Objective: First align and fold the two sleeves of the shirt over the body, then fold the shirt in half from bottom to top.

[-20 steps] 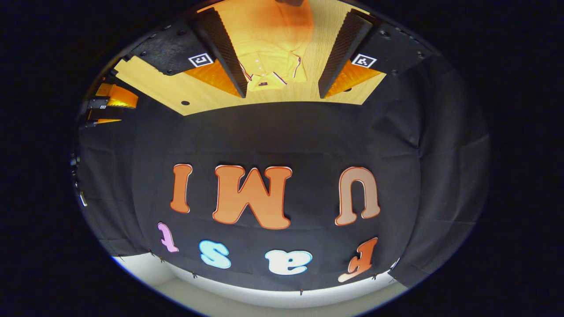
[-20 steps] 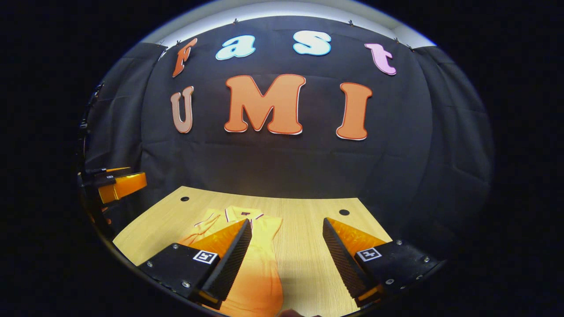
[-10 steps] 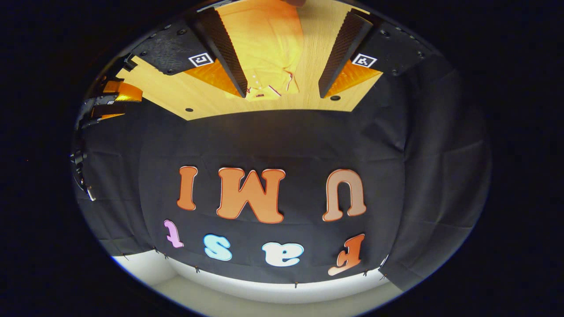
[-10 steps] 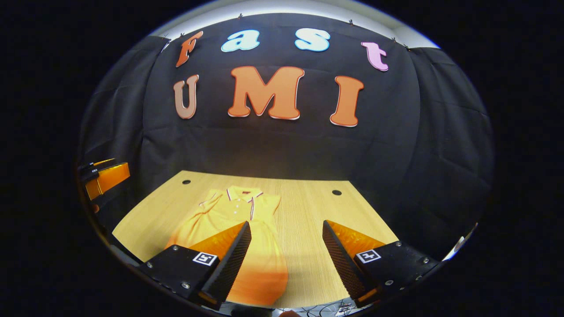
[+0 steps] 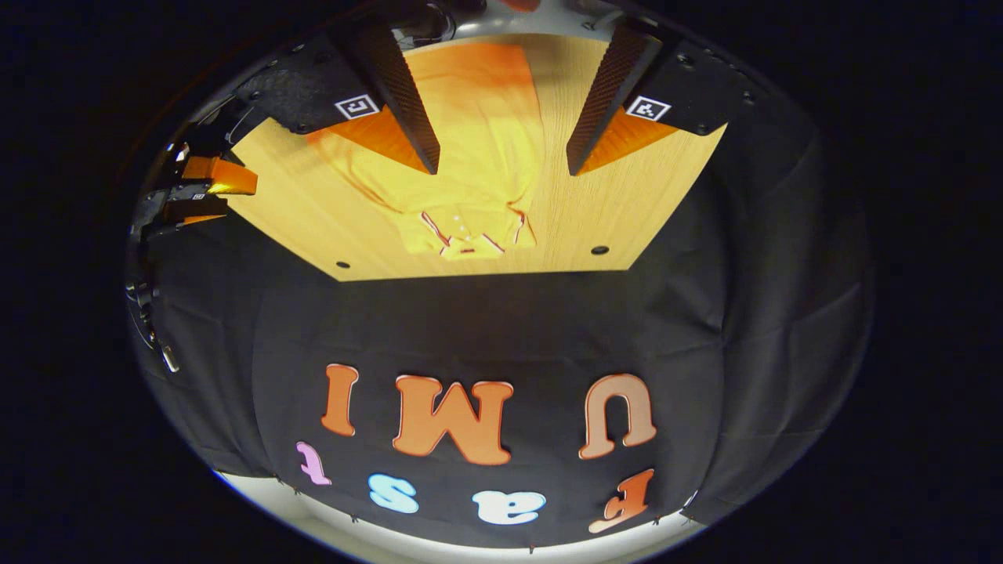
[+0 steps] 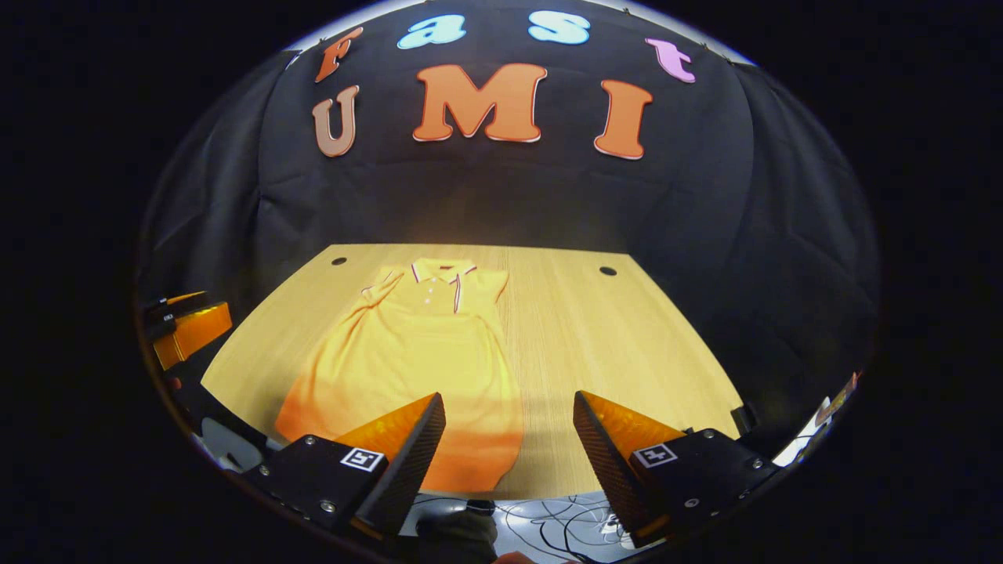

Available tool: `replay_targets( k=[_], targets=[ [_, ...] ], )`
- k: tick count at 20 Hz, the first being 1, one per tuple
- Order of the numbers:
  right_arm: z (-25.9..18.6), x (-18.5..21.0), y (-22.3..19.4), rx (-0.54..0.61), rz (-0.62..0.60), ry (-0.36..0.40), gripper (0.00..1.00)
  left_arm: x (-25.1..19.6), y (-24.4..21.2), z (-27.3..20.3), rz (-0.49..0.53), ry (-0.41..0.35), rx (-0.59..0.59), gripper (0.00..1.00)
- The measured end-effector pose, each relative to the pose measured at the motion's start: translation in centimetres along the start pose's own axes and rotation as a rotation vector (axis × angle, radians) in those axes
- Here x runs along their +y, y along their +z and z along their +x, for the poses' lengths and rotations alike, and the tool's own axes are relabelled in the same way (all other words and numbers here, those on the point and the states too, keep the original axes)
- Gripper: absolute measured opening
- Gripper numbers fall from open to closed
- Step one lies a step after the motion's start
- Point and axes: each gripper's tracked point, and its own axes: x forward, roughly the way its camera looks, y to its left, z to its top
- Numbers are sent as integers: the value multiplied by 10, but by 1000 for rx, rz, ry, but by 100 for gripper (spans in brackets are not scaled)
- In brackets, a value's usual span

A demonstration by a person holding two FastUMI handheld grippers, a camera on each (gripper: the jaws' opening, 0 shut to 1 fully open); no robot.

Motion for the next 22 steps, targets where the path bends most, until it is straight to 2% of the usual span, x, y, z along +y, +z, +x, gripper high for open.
replay_targets(
  k=[11, 18, 22],
  targets=[
    [31, 7, -75, 241, 31, 34, 100, -14, -107, 31, -39, -31, 311, 99],
    [48, 13, -121, 397, 66, 66, 100, -6, -165, 37, -135, -12, 496, 99],
    [52, 20, -139, 456, 86, 83, 100, -3, -183, 41, -123, 17, 572, 99]
  ],
)
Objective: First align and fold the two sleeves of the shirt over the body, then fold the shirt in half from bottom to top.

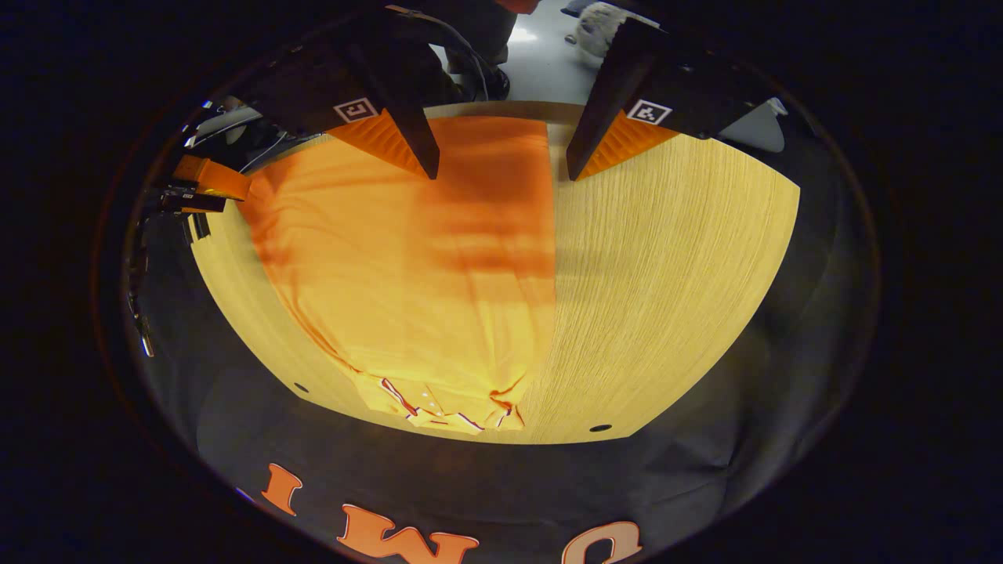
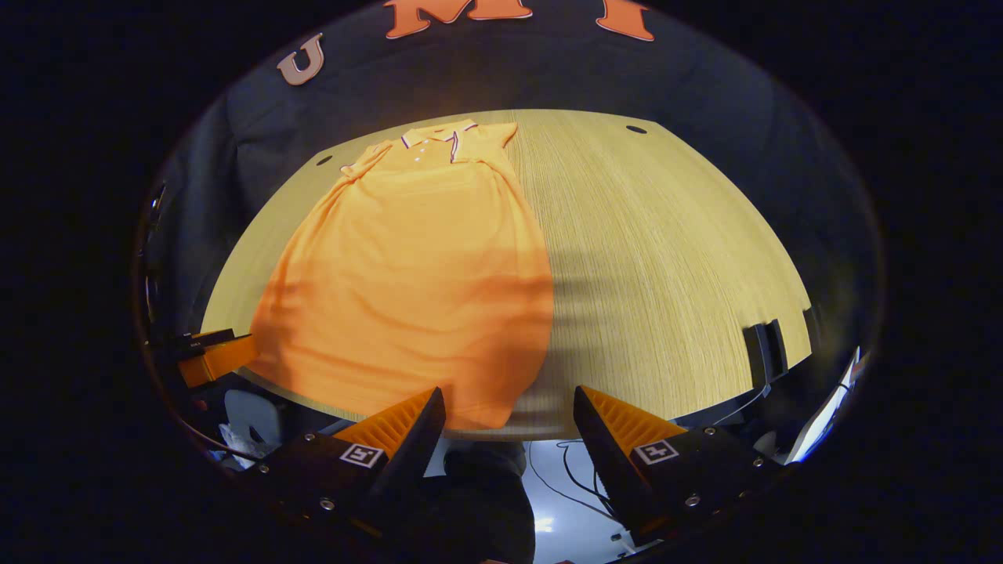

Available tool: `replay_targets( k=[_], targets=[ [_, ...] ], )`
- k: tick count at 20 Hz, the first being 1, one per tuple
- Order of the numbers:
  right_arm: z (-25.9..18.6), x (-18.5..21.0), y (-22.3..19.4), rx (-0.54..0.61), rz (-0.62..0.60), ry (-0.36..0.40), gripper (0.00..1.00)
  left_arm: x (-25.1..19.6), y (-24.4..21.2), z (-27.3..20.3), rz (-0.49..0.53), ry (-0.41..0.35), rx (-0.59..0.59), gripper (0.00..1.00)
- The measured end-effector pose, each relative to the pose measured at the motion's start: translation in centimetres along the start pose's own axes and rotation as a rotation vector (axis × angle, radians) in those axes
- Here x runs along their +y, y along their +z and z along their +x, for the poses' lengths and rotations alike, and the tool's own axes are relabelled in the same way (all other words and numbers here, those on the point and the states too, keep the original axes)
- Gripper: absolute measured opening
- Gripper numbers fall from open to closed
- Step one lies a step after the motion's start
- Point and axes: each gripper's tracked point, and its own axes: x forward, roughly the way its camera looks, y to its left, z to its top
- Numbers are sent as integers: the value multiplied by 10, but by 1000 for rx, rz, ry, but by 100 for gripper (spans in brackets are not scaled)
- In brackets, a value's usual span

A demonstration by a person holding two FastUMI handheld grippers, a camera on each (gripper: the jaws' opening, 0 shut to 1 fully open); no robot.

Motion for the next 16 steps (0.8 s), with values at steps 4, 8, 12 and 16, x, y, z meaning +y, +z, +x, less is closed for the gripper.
replay_targets(
  k=[4, 8, 12, 16],
  targets=[
    [6, 3, -10, 47, 12, 18, 100, 9, -2, 9, -25, -1, 33, 99],
    [10, 4, -18, 87, 24, 28, 99, 25, -14, 15, -20, 15, 109, 99],
    [14, 4, -19, 110, 28, 38, 99, 22, -17, 24, -28, 14, 147, 99],
    [14, 9, -18, 147, 17, 54, 99, 14, -21, 25, 44, 48, 199, 99]
  ],
)
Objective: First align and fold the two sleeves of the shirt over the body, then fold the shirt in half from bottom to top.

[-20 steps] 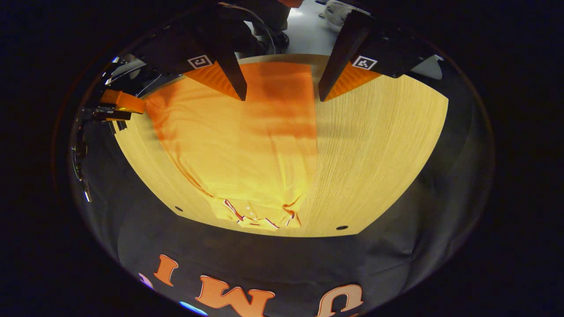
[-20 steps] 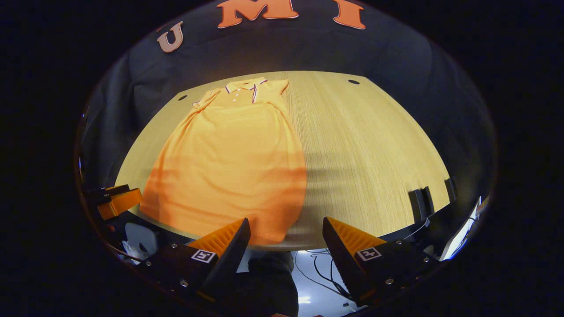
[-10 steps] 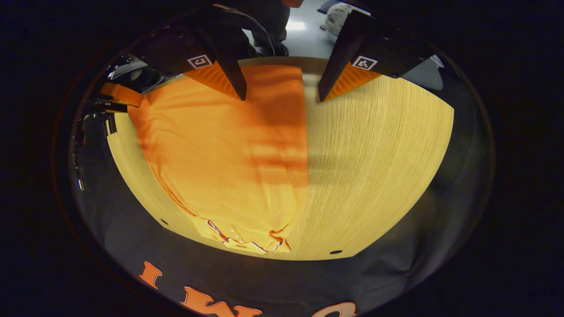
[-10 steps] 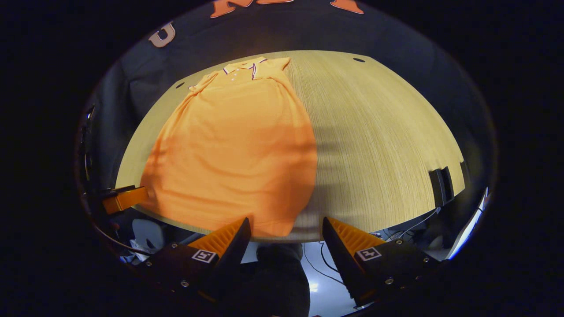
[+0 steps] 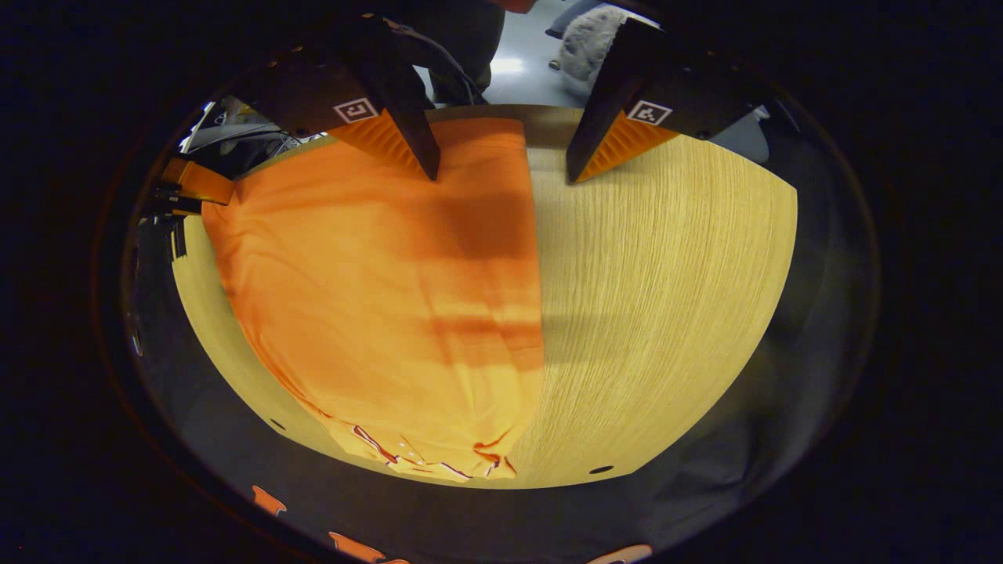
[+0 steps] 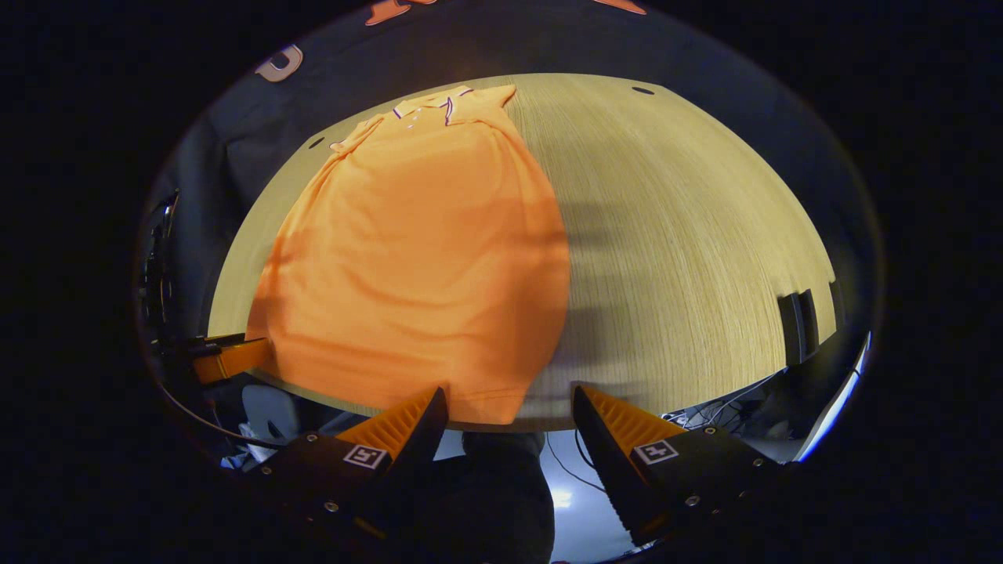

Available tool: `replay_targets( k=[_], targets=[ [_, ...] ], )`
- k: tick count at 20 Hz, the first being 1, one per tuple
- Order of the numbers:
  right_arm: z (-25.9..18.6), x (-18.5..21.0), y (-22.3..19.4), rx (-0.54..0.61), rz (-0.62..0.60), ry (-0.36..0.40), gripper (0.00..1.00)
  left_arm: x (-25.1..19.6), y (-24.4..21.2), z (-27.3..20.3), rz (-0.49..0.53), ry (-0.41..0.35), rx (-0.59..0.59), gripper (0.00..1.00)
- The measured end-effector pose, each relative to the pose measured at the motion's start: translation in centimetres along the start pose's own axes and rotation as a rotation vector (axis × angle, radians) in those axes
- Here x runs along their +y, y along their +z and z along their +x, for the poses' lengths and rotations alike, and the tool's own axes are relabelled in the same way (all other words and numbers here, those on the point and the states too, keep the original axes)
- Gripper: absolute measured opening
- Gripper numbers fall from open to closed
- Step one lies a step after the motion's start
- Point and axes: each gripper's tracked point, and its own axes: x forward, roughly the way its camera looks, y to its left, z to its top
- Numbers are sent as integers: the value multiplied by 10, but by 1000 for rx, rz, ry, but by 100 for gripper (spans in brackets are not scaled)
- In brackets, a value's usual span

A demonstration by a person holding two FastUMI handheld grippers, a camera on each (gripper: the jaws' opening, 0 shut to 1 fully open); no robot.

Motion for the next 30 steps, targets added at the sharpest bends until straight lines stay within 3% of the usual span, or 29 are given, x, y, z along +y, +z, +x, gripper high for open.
replay_targets(
  k=[6, 7, 8, 9, 13, 15, 16, 18, 19, 20, 21, 24, 25, 29, 30],
  targets=[
    [1, 1, -2, 77, -16, 8, 86, -12, 4, 7, -6, -6, 47, 98],
    [1, 1, -1, 86, -12, 10, 79, -12, 7, 5, -17, -3, 55, 93],
    [2, 4, 0, 97, 1, 27, 76, -12, 5, 5, -21, -6, 63, 80],
    [3, 6, 2, 102, 14, 32, 70, -12, 7, 5, -24, -12, 68, 79],
    [9, 8, 16, 109, 6, 46, 61, -8, 10, 4, -34, -8, 67, 78],
    [13, 8, 23, 117, -1, 51, 56, -7, 15, 11, -55, -11, 79, 32],
    [16, 5, 26, 115, -19, 43, 54, -8, 14, 8, -57, -20, 92, 30],
    [17, 2, 28, 130, -11, 50, 29, -8, 17, 11, -73, -42, 97, 29],
    [16, 4, 25, 147, -2, 67, 16, -9, 15, 10, -88, -50, 104, 18],
    [15, 2, 27, 153, 13, 70, 12, -10, 15, 6, -94, -68, 115, 7],
    [14, 3, 23, 177, 14, 83, 6, -12, 17, 7, -108, -74, 114, 7],
    [8, 4, 39, 150, -9, 113, 6, -16, 31, -4, -82, -83, 83, 6],
    [6, 5, 45, 128, -5, 116, 1, -19, 37, -8, -80, -92, 70, 6],
    [-4, 10, 67, 111, -42, 155, 1, -24, 63, -21, -100, -113, 22, 6],
    [-7, 15, 73, 102, -35, 174, 0, -22, 71, -26, -112, -106, 8, 1]
  ],
)
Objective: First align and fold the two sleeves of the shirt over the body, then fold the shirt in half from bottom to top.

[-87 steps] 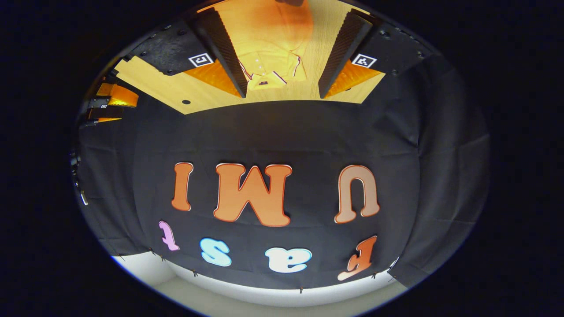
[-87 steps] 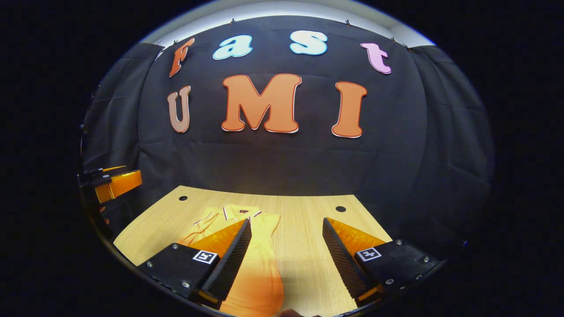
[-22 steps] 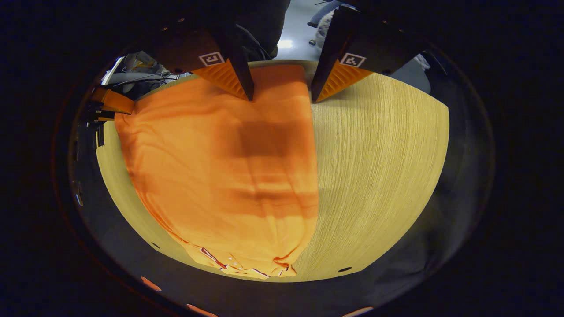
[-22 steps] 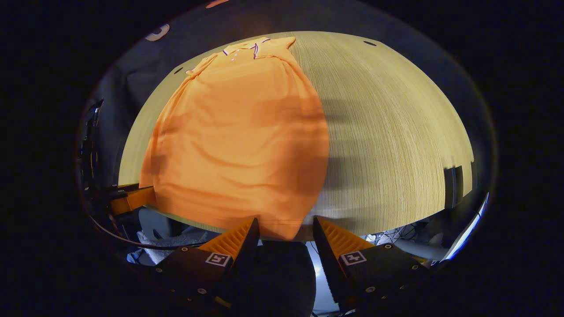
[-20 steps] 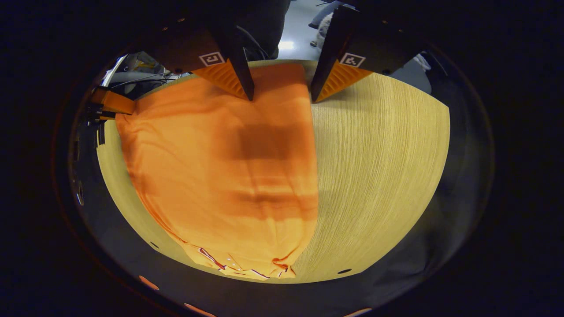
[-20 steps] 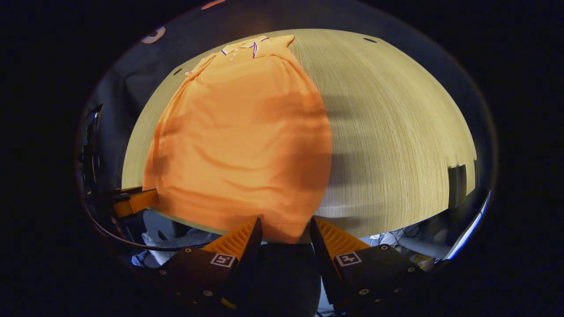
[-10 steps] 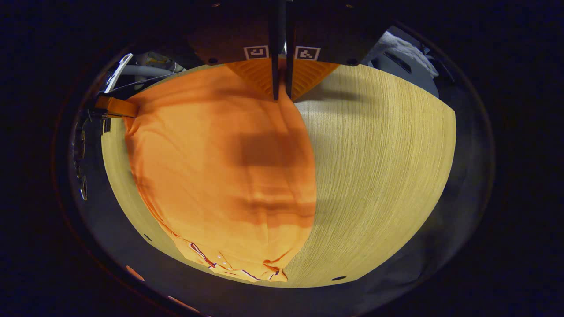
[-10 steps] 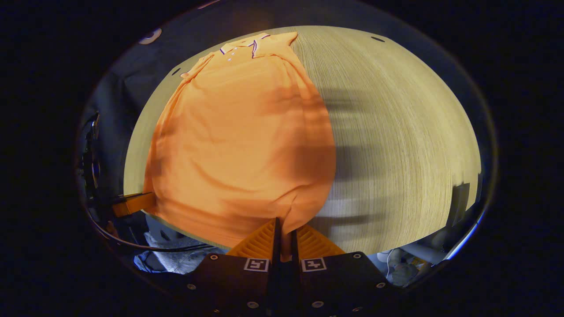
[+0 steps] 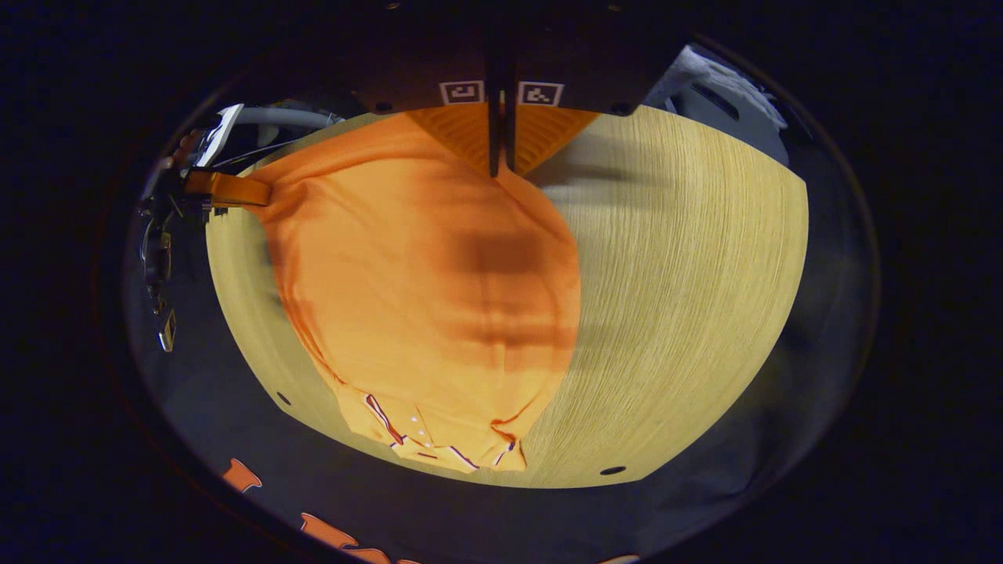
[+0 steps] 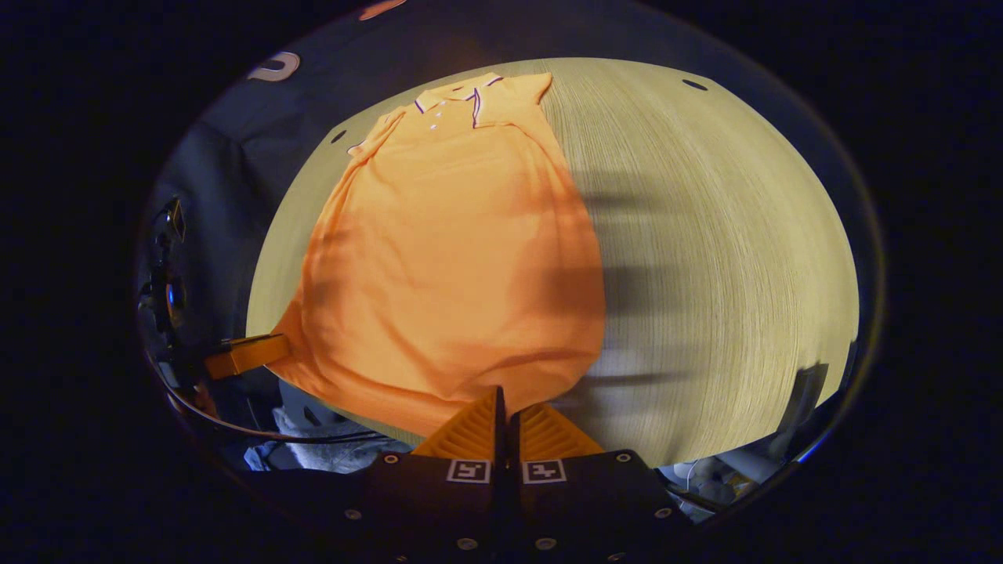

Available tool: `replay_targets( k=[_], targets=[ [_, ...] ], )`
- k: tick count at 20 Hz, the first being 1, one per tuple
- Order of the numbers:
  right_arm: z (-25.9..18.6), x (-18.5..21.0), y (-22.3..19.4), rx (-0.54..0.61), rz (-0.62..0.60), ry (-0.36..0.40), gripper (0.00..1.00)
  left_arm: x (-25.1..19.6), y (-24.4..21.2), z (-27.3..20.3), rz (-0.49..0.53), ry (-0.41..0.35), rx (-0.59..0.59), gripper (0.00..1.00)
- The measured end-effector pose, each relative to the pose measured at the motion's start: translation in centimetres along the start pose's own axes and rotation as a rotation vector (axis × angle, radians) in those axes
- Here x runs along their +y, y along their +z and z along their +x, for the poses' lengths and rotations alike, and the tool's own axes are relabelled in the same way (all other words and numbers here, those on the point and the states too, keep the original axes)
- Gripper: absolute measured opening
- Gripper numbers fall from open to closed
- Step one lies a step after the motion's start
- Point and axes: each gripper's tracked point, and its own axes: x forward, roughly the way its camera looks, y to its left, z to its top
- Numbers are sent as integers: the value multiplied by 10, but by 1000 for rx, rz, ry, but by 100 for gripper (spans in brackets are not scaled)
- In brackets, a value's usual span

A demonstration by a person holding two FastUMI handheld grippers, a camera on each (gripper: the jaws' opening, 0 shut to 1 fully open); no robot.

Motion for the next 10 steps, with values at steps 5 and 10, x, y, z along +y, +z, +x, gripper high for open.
replay_targets(
  k=[5, 10],
  targets=[
    [-15, -4, 34, -59, -54, -15, 0, -7, 25, -10, 17, 16, -31, 1],
    [-27, -13, 72, -111, -56, -15, 1, -19, 62, -21, 16, 5, -81, 1]
  ],
)
